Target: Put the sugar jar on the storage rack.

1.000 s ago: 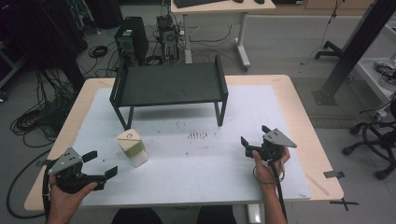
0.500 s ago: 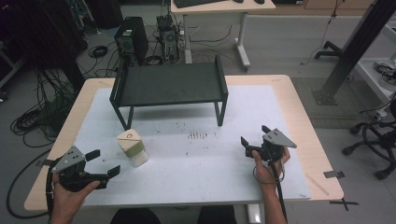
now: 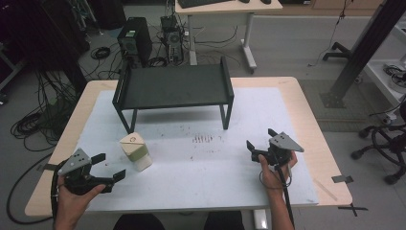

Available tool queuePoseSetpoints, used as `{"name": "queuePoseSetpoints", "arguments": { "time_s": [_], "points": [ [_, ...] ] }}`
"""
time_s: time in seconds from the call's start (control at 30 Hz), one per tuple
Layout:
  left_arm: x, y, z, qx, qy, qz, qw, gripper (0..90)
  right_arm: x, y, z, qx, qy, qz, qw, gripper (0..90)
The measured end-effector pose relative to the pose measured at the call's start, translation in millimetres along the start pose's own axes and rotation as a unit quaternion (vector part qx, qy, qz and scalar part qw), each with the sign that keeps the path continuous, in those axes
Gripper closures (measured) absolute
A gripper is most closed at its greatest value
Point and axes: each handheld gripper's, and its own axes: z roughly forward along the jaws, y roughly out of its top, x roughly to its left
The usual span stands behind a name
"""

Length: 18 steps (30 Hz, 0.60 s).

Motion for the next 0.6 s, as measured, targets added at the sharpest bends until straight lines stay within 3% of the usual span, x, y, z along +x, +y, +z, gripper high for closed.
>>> {"name": "queuePoseSetpoints", "arguments": {
  "time_s": [0.6],
  "points": [
    [1.6,6.9,25.4,0.005,-0.021,0.003,0.9998,0.9,0.1,0.1,-0.1,-0.001,0.001,-0.001,1.0000,6.9]
  ]
}}
